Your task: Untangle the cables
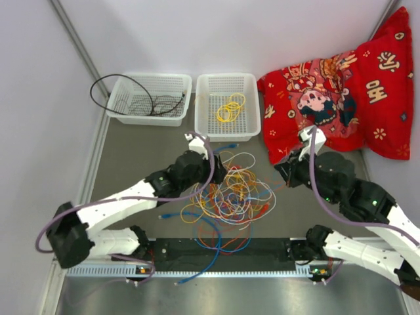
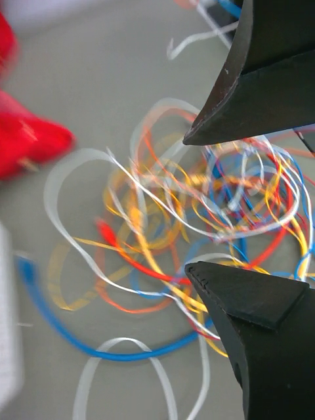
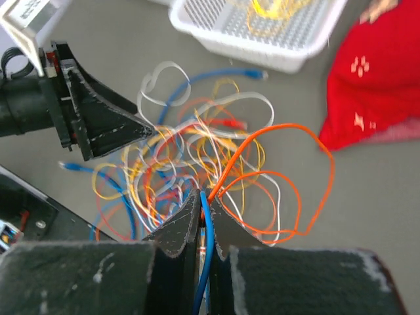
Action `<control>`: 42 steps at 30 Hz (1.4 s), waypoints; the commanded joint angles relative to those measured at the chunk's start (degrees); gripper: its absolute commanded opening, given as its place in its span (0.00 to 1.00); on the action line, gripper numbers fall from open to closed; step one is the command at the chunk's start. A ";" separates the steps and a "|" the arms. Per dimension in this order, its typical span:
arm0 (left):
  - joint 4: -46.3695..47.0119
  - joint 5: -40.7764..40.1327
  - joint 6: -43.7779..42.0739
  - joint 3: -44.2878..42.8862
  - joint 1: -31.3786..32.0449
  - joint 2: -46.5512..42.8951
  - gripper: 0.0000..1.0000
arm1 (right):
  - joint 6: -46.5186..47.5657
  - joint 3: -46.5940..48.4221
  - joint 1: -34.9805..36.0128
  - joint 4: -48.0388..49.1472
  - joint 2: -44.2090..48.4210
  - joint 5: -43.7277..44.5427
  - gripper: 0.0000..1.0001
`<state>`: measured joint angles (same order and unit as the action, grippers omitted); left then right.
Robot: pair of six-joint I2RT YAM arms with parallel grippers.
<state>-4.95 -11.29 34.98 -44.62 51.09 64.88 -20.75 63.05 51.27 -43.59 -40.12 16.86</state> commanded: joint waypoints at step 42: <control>21.39 -11.30 -0.43 -4.25 -0.55 31.48 0.00 | -6.14 -11.63 0.41 2.20 2.76 -0.43 0.00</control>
<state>13.30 -22.37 36.21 -50.65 50.61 102.21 -27.14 50.98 51.27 -42.85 -37.60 16.45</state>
